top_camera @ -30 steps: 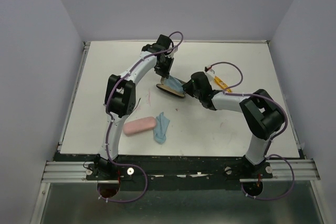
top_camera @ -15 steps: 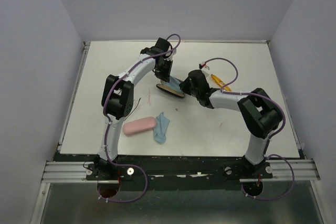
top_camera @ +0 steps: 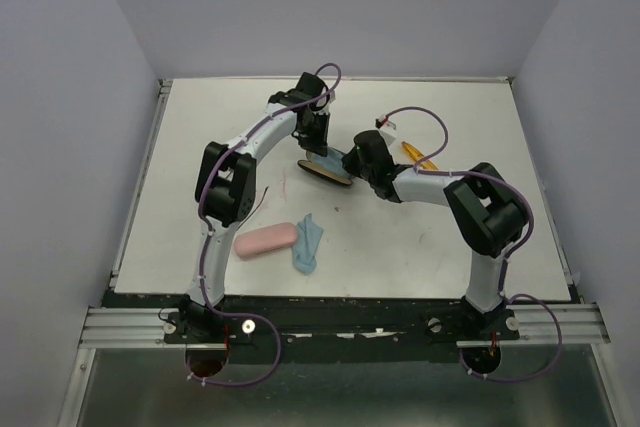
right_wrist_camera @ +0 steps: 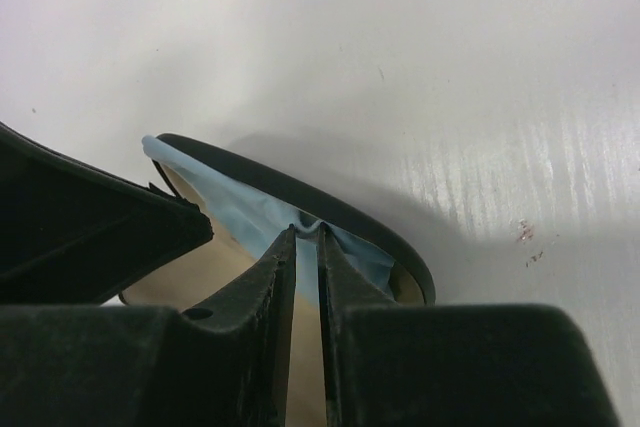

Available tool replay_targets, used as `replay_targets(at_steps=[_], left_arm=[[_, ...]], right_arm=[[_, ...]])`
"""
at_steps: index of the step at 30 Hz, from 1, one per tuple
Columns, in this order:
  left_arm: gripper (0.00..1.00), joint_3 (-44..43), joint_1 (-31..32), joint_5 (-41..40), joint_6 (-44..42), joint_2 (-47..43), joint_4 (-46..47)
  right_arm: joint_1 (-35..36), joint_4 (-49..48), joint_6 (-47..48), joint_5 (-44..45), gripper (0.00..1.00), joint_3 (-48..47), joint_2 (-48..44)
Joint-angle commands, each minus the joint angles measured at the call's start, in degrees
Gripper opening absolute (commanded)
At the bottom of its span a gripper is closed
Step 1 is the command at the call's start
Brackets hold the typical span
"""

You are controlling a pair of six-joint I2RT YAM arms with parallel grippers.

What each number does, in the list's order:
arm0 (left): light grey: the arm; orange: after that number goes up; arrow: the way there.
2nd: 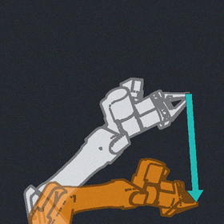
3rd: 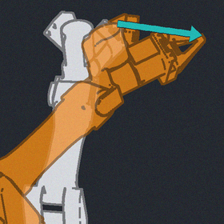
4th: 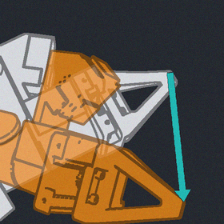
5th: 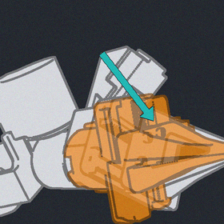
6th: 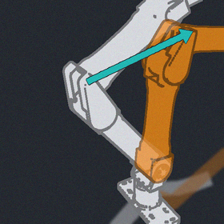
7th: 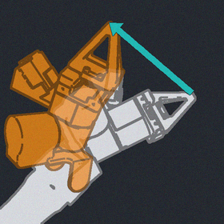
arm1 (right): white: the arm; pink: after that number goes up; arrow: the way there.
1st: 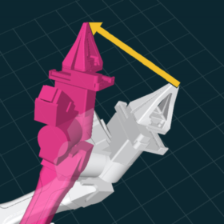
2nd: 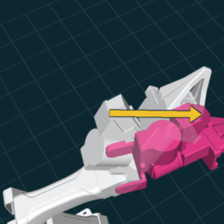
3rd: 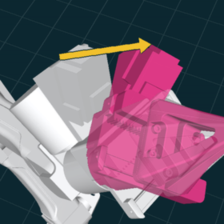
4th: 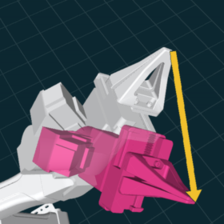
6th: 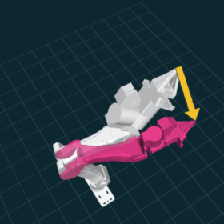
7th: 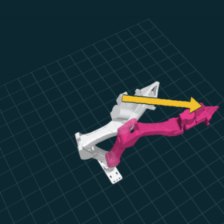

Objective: Organize the sunglasses
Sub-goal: Smooth out the folded cleaning cloth near the sunglasses case.

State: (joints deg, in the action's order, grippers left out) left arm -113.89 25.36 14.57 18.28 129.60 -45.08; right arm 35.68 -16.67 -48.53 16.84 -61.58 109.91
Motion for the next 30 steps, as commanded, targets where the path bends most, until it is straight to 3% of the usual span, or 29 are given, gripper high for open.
replay_targets(at_steps=[1, 8, 14, 19, 23, 30], left_arm=[[0.17, -2.0, 0.1, 1.0, 2.4, 2.8, -0.7], [0.17, -4.9, 0.0, -0.5, 4.6, 4.3, -3.3], [0.18, -5.3, -0.1, -0.9, 5.4, 4.2, -5.6], [0.18, -0.6, -0.2, 0.0, 5.2, -1.1, -2.9], [0.21, 1.4, -0.3, -5.7, 6.8, -4.5, -0.2], [0.22, 2.4, -2.2, -7.5, 14.0, -3.5, 2.3]], right_arm=[[0.4, -0.4, 2.4, 4.3, 0.22, -1.4, 1.3], [0.4, -3.5, 3.8, 6.7, 0.22, 0.2, 0.0], [0.4, -4.0, 4.4, 2.9, 0.22, 1.5, -1.6], [0.8, -5.6, 6.6, 0.1, 0.22, 3.2, -4.7], [0.7, -7.3, 7.9, -1.8, 0.22, 5.1, -7.2], [0.2, -5.6, 8.0, 1.6, 0.26, 6.7, -8.5]])
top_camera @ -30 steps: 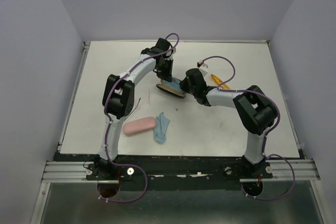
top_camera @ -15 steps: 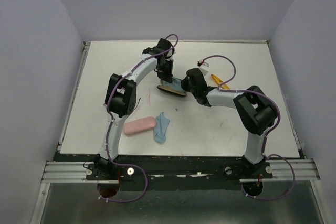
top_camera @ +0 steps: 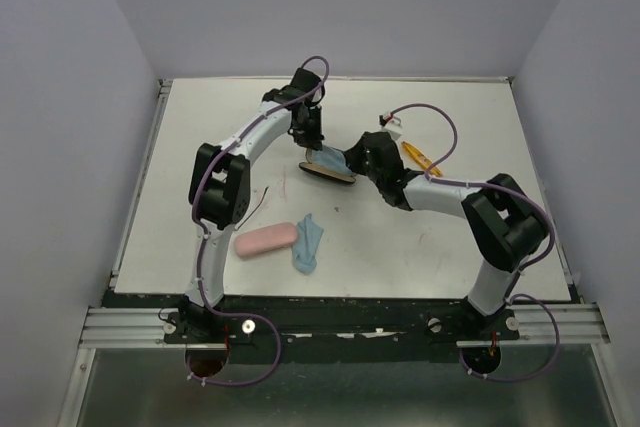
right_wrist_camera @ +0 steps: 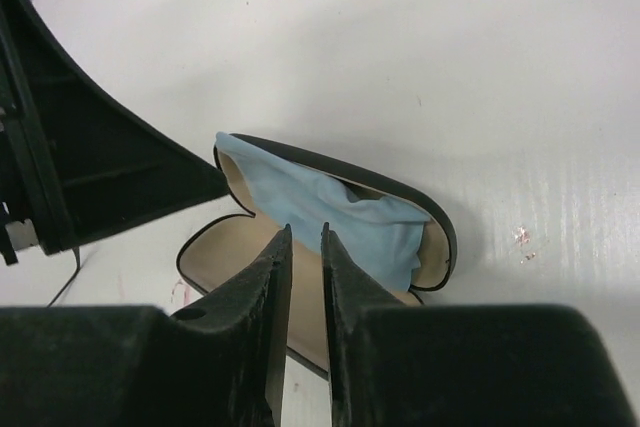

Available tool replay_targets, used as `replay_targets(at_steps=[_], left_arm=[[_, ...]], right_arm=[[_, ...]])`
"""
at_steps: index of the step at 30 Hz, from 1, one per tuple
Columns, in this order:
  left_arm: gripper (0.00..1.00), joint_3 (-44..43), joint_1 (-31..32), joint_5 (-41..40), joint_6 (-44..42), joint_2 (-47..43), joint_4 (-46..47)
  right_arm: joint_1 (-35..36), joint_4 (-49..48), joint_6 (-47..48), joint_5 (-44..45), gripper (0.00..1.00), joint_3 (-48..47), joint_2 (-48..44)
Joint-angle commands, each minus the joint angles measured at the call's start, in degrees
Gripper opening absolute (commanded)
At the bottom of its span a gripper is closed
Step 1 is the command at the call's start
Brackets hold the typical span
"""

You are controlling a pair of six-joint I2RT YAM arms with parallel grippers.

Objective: Organize the sunglasses
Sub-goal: Smooth out the folded cleaning cloth near the sunglasses case.

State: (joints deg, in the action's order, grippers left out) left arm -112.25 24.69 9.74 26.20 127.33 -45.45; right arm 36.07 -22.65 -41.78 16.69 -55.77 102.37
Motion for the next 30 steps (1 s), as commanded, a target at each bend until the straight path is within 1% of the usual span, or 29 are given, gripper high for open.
replay_targets(at_steps=[1, 5, 10, 13, 16, 18, 20, 22, 24, 28, 30], left_arm=[[0.22, 1.2, -1.5, -3.3, 7.7, -1.1, 3.3], [0.20, 5.6, -1.5, -1.5, 13.5, -2.2, 10.2], [0.18, 16.0, -1.5, -1.8, 20.3, -5.9, 23.5], [0.17, 18.6, -1.4, -1.7, 24.2, -6.0, 27.1], [0.11, 20.6, -1.4, -0.5, 26.6, -5.8, 30.8], [0.10, 20.8, -1.2, -1.2, 27.3, -5.9, 30.6], [0.10, 19.9, -1.1, -4.5, 27.8, -5.9, 27.3], [0.09, 19.4, -1.2, -6.0, 27.7, -6.4, 24.9], [0.09, 20.2, -1.2, -6.0, 27.3, -7.4, 24.5], [0.10, 19.5, -1.1, -4.2, 23.6, -9.5, 24.4], [0.14, 18.8, -1.0, -3.7, 21.0, -11.0, 24.1]], right_arm=[[-0.7, 0.8, 0.7, 1.4, 0.26, 0.8, -0.9], [-2.1, -0.2, -1.5, -2.1, 0.26, 2.1, -1.0], [-2.2, -0.7, -1.4, -1.4, 0.26, 2.8, -1.9], [-2.2, -0.8, -1.3, -1.1, 0.26, 3.1, -2.2], [-2.2, -0.7, -0.9, -1.0, 0.26, 3.5, -2.4], [-2.2, -0.5, -0.8, -0.4, 0.26, 3.6, -2.8], [-2.2, -0.5, -0.8, 0.3, 0.26, 3.9, -3.1], [-2.3, -0.3, -0.8, 0.9, 0.26, 4.0, -3.6], [-2.4, -0.2, -0.6, 1.1, 0.26, 3.9, -4.0], [-3.0, 1.8, 0.4, 0.4, 0.26, 2.5, -4.6], [-3.5, 2.4, 2.0, -0.5, 0.27, 1.9, -5.0]])
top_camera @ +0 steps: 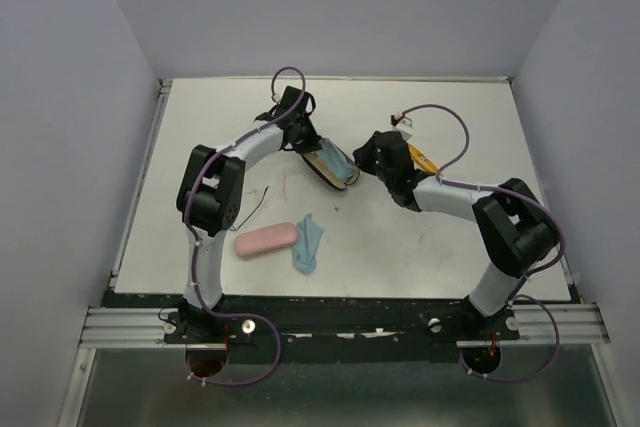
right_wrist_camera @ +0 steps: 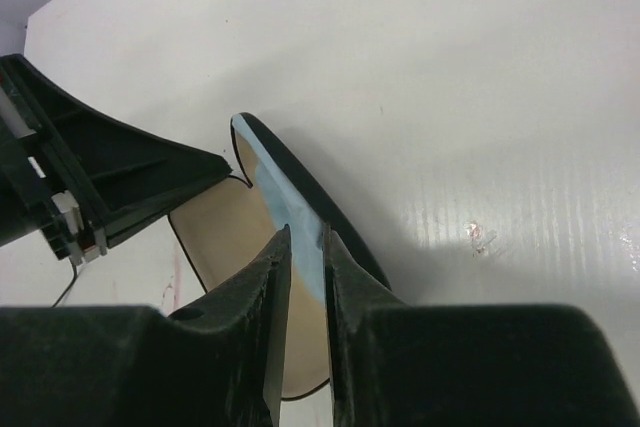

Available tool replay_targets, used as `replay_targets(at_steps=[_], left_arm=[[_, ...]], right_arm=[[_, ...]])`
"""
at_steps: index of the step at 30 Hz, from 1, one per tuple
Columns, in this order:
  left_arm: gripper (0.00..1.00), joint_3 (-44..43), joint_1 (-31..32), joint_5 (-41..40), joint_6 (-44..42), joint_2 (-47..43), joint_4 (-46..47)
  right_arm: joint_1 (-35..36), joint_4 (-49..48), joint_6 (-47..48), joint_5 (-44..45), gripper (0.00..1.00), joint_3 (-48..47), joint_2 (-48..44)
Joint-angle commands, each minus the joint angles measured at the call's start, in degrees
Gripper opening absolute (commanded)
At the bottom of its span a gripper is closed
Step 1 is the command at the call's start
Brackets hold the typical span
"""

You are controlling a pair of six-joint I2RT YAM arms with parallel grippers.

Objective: Organize the sunglasses
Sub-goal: Pick up the sunglasses from the center of the board.

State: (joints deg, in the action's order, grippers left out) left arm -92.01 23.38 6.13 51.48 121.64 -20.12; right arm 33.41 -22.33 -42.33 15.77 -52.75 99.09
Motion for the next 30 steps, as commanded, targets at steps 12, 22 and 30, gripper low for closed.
replay_targets(at_steps=[12, 22, 30], left_arm=[[0.33, 11.6, -2.0, -2.2, -8.4, -20.2, -2.5], [0.33, 29.4, -4.3, 5.0, -4.5, -26.5, 7.2], [0.33, 29.0, -4.3, 5.5, -3.7, -23.6, 9.3]], right_arm=[[1.0, 9.7, 19.4, -18.3, 0.25, -15.9, 6.8], [5.7, 21.7, 24.3, -3.5, 0.21, -31.5, 20.3], [8.1, 19.1, 28.0, 8.6, 0.20, -34.3, 24.4]])
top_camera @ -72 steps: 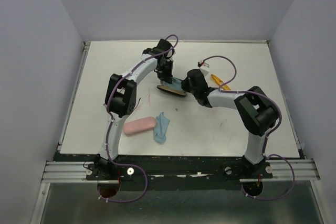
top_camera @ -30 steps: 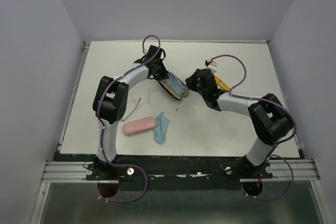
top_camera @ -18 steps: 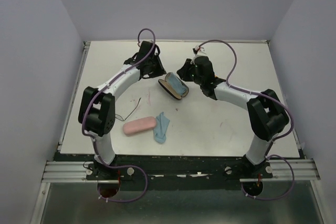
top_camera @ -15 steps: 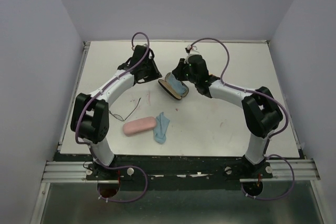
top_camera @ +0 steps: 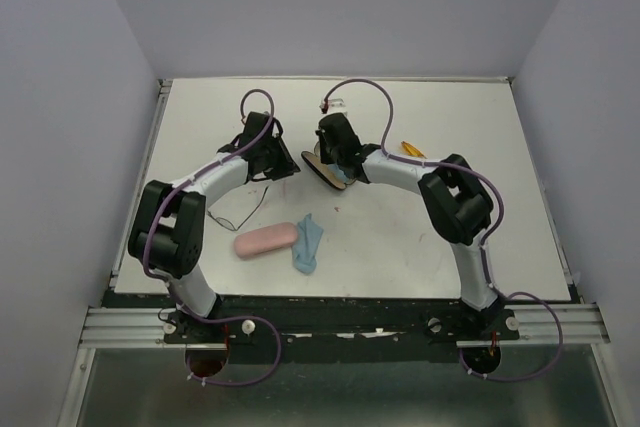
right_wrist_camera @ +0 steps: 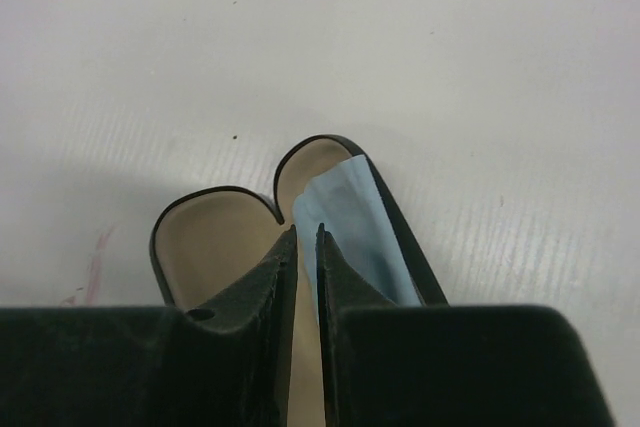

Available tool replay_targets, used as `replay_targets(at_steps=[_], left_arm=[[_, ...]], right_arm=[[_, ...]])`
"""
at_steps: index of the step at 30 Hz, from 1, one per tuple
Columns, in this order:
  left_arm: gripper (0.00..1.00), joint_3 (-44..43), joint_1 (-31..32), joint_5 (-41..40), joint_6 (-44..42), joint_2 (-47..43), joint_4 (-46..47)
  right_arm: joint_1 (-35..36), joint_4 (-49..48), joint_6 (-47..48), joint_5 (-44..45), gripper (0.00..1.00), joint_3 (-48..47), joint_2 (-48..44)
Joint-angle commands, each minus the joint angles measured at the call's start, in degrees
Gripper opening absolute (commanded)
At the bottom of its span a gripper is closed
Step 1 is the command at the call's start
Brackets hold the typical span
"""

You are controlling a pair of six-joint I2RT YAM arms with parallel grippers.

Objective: Organize the sunglasses
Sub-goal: Pick up the sunglasses from the center of the board.

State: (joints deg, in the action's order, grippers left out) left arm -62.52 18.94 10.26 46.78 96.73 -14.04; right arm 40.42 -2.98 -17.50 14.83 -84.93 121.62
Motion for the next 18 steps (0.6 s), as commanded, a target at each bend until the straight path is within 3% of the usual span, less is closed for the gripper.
replay_targets(at_steps=[1, 18], left_arm=[[0.33, -0.7, 0.1, 1.1, 0.9, 1.5, 3.3], [0.31, -5.4, 0.1, 2.7, 1.6, 8.0, 4.2]], right_arm=[[1.1, -0.4, 3.3, 10.3, 0.20, -2.6, 2.3], [1.9, -2.0, 3.9, 14.9, 0.18, -6.3, 7.7]])
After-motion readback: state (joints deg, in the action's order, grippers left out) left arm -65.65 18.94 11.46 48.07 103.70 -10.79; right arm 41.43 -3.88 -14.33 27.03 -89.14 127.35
